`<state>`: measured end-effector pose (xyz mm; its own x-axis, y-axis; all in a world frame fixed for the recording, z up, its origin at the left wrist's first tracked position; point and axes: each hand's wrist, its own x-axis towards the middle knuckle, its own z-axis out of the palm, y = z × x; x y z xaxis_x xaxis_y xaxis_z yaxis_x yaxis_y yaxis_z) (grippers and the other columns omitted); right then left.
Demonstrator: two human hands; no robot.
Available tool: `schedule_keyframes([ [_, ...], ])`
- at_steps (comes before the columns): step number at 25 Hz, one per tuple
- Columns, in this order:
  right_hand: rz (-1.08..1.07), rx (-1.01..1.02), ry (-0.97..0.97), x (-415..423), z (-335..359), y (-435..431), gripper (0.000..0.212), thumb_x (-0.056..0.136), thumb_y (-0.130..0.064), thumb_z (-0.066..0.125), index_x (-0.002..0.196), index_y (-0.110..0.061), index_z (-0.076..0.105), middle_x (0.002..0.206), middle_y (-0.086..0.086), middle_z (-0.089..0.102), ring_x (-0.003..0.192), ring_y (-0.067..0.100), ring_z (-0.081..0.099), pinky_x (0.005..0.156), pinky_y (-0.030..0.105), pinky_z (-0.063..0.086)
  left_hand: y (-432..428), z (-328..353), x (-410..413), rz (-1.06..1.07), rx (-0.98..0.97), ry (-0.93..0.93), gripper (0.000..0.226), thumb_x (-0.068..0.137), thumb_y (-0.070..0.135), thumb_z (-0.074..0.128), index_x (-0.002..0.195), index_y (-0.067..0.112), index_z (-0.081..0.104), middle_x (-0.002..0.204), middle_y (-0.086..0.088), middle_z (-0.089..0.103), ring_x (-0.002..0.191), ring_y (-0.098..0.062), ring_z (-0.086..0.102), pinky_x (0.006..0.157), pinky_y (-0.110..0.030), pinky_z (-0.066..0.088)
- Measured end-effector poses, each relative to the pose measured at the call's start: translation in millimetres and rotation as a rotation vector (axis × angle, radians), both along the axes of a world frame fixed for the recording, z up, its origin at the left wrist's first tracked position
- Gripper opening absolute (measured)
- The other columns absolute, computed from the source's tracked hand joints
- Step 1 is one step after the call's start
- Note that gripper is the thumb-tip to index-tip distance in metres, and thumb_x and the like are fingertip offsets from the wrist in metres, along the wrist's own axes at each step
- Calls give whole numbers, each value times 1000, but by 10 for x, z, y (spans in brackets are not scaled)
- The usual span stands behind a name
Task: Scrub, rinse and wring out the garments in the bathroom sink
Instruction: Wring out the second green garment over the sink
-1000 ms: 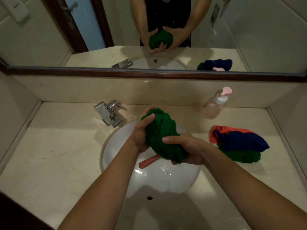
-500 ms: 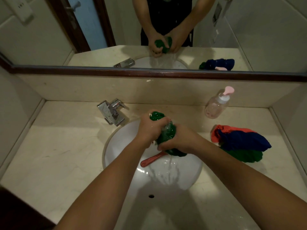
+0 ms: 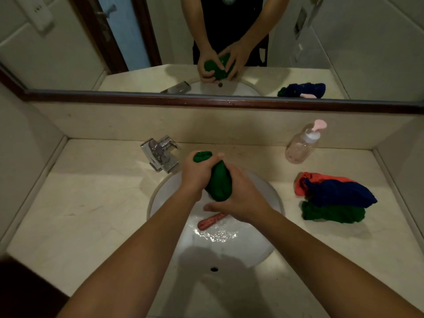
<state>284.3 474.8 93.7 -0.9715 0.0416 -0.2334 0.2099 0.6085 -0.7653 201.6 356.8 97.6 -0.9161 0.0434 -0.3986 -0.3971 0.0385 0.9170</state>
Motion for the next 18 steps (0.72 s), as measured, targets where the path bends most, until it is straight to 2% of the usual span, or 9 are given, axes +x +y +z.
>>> schedule_keyframes([
  [1,6,52,0,-24,24,-63,123,51,-55,97,152,-32,30,139,-5,48,124,14,50,105,35,48,-30,12,-5,-23,-1,-14,43,75,39,88,104,20,62,102,-7,70,93,-22,70,81,-39,62],
  [3,-11,45,-89,-78,90,-90,114,52,-49,98,147,-31,36,130,-4,57,117,16,57,100,39,53,-144,-8,-85,-203,6,-55,59,71,43,89,114,15,60,112,-14,67,99,-25,68,82,-39,60],
  [5,-34,-186,-216,-107,156,5,88,58,-36,98,132,-26,53,117,-2,68,105,19,67,94,43,59,-355,17,-201,-413,142,-126,70,73,30,81,133,10,51,127,-20,59,113,-31,63,89,-42,57],
  [7,-22,-422,-288,-87,216,110,73,62,-27,97,126,-24,61,112,4,72,101,24,71,91,45,61,-544,69,-293,-550,196,-104,72,76,19,75,141,10,47,132,-17,60,120,-32,62,97,-45,56],
  [9,1,-561,-288,-60,256,157,74,63,-22,95,129,-24,61,117,9,71,106,29,70,93,48,60,-592,102,-289,-563,147,54,64,73,21,82,132,11,59,120,-9,71,112,-25,69,93,-40,57],
  [11,22,-664,-303,-52,256,173,72,66,-15,92,131,-23,61,122,14,69,111,35,69,95,51,59,-503,124,-206,-497,161,127,61,61,28,87,117,14,66,103,-1,76,99,-20,72,83,-32,57],
  [13,42,-738,-331,-50,282,182,66,71,-7,87,131,-18,62,123,18,68,112,37,68,93,50,59,-398,83,-157,-482,279,99,71,59,29,83,125,18,62,113,-5,71,102,-22,70,83,-34,57],
  [16,36,-844,-402,-65,294,228,63,70,-9,84,128,-10,62,120,19,70,112,39,68,91,50,58,-304,85,-168,-545,504,8,83,72,21,76,148,25,45,140,-15,59,124,-34,62,99,-49,53],
  [18,37,-914,-453,-58,270,243,63,71,-9,82,130,-7,59,116,19,70,107,39,69,80,45,60,-253,90,-164,-568,532,16,71,74,20,75,140,14,50,133,-19,63,122,-40,62,99,-53,53],
])
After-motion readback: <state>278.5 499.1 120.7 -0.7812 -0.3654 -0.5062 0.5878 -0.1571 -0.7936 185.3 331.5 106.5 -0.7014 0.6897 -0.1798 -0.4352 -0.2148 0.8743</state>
